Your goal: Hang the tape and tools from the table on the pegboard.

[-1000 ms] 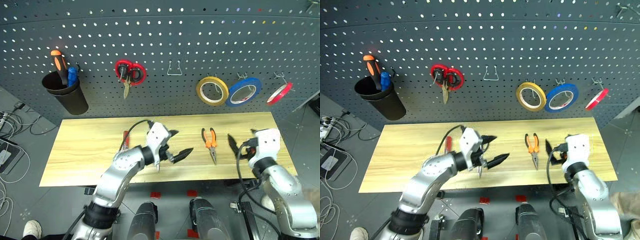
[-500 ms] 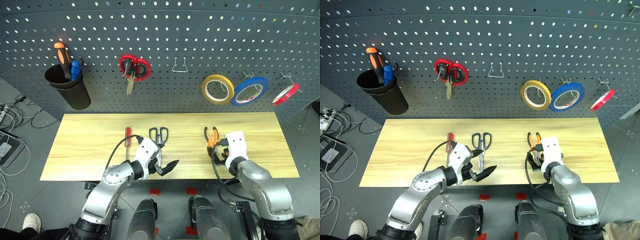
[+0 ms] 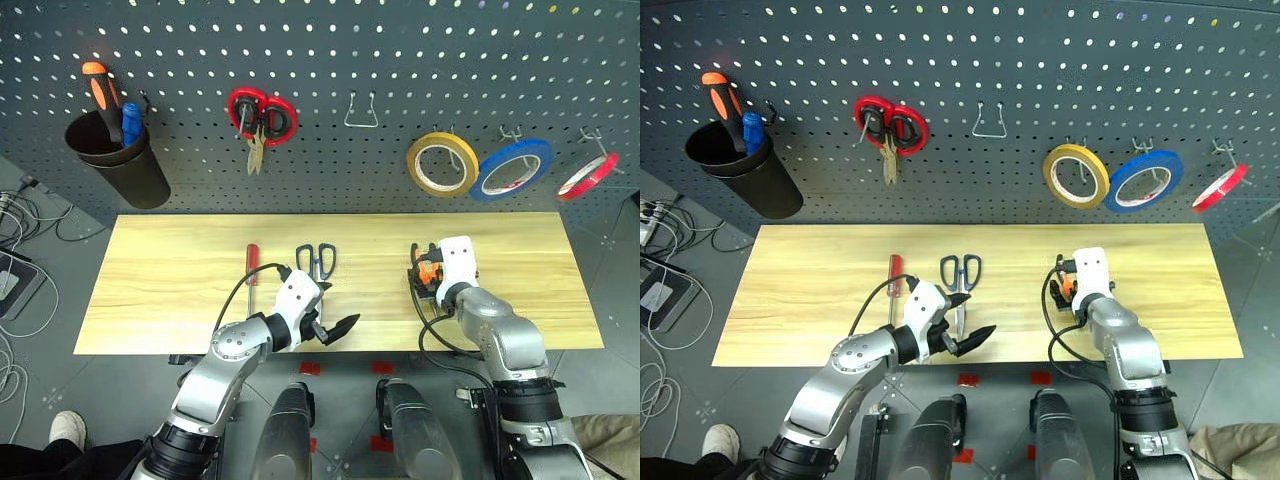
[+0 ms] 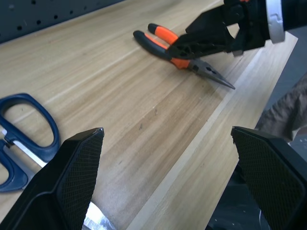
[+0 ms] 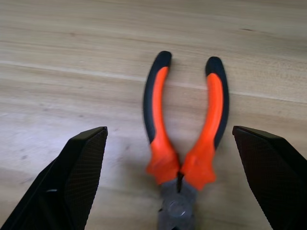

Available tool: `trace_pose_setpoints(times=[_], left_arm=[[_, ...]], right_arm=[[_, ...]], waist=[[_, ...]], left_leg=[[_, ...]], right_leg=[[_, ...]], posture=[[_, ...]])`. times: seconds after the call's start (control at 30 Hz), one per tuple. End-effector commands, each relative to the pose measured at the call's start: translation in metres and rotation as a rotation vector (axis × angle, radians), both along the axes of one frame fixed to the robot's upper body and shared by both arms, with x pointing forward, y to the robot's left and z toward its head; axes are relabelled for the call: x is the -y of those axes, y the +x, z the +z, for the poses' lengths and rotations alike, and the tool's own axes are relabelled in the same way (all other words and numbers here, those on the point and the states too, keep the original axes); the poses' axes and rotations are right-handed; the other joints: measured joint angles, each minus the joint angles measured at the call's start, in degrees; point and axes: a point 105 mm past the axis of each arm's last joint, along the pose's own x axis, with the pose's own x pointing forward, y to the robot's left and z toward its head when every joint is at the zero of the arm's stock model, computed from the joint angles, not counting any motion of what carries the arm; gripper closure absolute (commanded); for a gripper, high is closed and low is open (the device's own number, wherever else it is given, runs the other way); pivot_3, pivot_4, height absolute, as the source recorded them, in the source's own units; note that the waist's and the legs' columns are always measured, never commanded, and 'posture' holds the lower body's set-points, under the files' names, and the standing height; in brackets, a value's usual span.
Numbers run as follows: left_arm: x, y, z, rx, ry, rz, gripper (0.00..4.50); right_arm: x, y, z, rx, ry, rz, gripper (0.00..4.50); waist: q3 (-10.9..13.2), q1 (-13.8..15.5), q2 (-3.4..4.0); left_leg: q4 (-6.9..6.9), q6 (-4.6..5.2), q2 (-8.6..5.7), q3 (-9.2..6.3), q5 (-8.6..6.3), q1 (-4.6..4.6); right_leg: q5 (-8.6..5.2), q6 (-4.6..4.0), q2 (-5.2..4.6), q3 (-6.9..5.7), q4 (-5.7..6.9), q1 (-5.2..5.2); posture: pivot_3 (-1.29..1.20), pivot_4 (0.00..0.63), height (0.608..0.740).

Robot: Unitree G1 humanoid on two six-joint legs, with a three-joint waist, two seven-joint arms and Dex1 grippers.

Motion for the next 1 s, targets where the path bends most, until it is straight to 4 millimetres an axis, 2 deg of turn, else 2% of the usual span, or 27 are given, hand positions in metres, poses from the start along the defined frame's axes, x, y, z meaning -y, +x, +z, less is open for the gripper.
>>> trace_pose_setpoints(times=[0.03,0.37,0.47,0.53,0.57,0.83,1.0], left_arm=[[0.008,-0.006,0.01,0.026,-0.028,-0.025,0.0],[0.011,-0.003,0.015,0.028,-0.038,-0.026,0.0],[0.012,-0.001,0.017,0.034,-0.042,-0.024,0.0],[0.012,-0.001,0.018,0.035,-0.043,-0.024,0.0],[0.012,-0.001,0.018,0.036,-0.044,-0.023,0.0],[0.015,0.0,0.021,0.044,-0.049,-0.033,0.0],[0.017,0.004,0.032,0.061,-0.083,-0.031,0.0]], right_arm=[[0.002,0.008,0.002,0.015,-0.027,-0.007,0.03],[0.003,0.022,0.004,-0.022,-0.033,-0.016,0.03],[0.004,0.022,0.005,-0.023,-0.028,-0.024,0.65],[0.004,0.022,0.006,-0.021,-0.029,-0.029,1.33],[0.005,0.022,0.006,-0.019,-0.03,-0.034,1.48],[0.011,0.024,0.011,-0.005,-0.034,-0.052,1.48],[0.003,0.014,0.022,0.032,-0.014,0.038,1.48]], waist=[[0.4,0.0,0.01],[1.4,0.19,-0.01],[1.48,0.28,0.0],[1.53,0.37,0.01],[1.53,0.42,0.02],[1.65,0.56,0.01],[1.67,0.88,0.0]], left_leg=[[0.0,0.0,0.01,0.0,0.0,0.0],[0.0,-0.01,0.06,-0.02,0.01,-0.14],[0.0,-0.01,0.06,-0.05,0.01,-0.16],[0.0,-0.01,0.07,-0.04,0.01,-0.16],[0.0,-0.01,0.06,-0.04,0.01,-0.16],[-0.01,-0.01,0.08,-0.06,0.01,-0.17],[-0.02,-0.02,0.08,-0.1,0.01,-0.22]], right_leg=[[0.0,0.0,0.0,0.01,0.0,0.0],[0.0,0.0,0.01,-0.04,0.01,-0.12],[0.0,0.0,0.0,-0.06,-0.01,-0.12],[0.0,0.0,0.0,-0.05,-0.02,-0.13],[0.0,0.0,0.0,-0.05,-0.03,-0.13],[0.0,0.0,0.0,-0.06,-0.06,-0.13],[0.0,0.0,0.0,-0.1,-0.09,-0.16]], posture=[[0.11,0.461,0.74],[0.12,0.467,0.74],[0.12,0.466,0.74],[0.12,0.465,0.74],[0.12,0.463,0.74],[0.11,0.452,0.74],[0.1,0.419,0.74]])
